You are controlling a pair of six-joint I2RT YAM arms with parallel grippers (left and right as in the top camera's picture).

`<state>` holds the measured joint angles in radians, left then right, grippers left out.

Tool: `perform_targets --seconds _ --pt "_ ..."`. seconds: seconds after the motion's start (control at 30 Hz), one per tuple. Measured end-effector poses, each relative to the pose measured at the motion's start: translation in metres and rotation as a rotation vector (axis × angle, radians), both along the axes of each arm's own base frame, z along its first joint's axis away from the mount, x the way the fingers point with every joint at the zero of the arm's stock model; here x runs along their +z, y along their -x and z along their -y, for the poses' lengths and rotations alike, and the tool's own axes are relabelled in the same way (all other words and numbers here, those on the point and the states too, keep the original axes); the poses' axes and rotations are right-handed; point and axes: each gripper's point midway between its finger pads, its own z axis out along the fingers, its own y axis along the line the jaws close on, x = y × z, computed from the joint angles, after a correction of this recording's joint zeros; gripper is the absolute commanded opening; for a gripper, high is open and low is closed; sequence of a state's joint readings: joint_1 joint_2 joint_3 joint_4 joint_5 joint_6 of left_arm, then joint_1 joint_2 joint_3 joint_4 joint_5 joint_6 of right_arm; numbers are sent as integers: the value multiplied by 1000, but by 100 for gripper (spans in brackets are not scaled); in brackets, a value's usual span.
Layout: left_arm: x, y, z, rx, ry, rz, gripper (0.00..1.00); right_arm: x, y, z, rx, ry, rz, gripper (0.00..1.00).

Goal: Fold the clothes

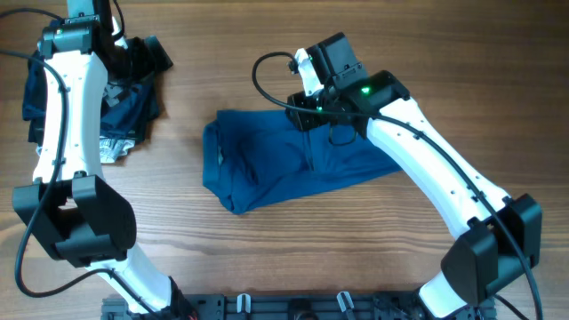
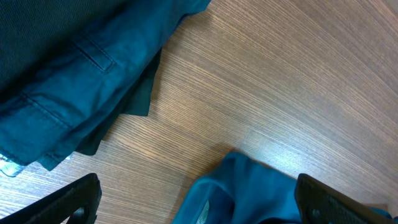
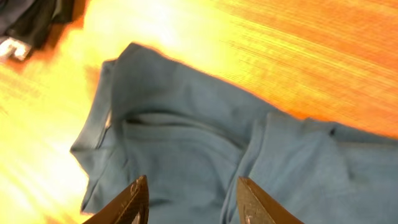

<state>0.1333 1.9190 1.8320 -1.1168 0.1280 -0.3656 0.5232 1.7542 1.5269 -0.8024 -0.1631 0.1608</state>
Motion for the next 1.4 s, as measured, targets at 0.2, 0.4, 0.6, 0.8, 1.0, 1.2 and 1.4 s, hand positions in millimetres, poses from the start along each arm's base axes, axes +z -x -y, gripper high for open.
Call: perform_targets --seconds 0.2,0.4,0.6,0.8,1.0,1.2,1.4 --pt "0 0 0 0 0 0 100 -65 -19 11 -128 126 -81 49" --pt "0 0 0 0 0 0 100 -122 -22 11 -200 215 -146 52" --pt "0 0 0 0 0 0 100 -104 -30 -44 -51 -30 -111 54" --pt "0 0 0 0 0 0 100 -73 -23 -21 -59 2 -99 48" --pt "0 0 0 0 0 0 100 -75 -3 46 -303 228 -131 31" --pt "0 0 0 0 0 0 100 -93 32 70 -340 341 -264 4" --pt "0 0 0 0 0 0 100 -124 52 60 -267 282 -338 5"
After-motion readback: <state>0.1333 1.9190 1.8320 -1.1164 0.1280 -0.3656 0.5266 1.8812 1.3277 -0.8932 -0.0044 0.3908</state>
